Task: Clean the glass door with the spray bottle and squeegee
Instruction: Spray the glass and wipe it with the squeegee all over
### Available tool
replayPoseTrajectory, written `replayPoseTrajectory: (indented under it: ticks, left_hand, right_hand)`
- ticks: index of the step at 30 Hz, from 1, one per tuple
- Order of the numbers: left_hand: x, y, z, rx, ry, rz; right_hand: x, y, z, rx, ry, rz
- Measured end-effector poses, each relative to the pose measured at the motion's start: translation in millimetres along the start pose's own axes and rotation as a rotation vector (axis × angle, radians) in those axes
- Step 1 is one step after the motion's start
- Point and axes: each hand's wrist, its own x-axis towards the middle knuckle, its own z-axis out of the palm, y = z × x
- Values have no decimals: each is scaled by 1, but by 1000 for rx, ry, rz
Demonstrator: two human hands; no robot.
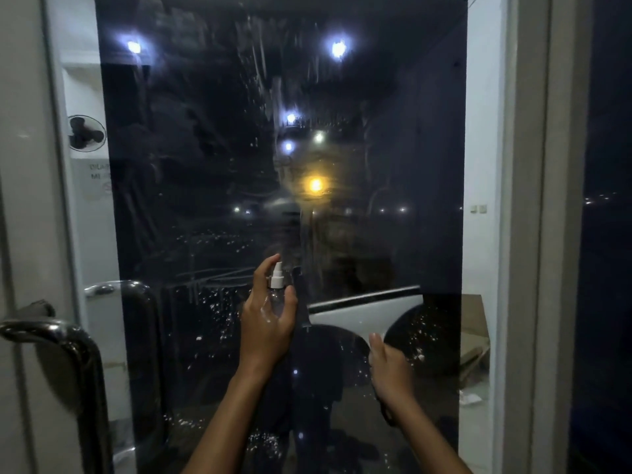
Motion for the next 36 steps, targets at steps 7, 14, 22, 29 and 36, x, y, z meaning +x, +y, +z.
replayPoseTrajectory:
  ticks: [7,14,22,29,36]
  left_hand:
    - [-10,4,4,-3,20,-16]
    - [-3,6,2,-21,8,-7]
    - [-1,0,13,-8,0,-32]
    - [1,7,23,0,-5,-40]
    - [10,18,24,3,-8,-7]
  right_hand:
    - [-4,-16,-16,23,50,-274]
    - [41,-113,-17,-703,-188,-643]
    - [98,-86,-85,-1067,-326,-432]
    - [116,-41,-164,-1057,-231,-269]
    - [91,-53,-156,-836,-150,-475]
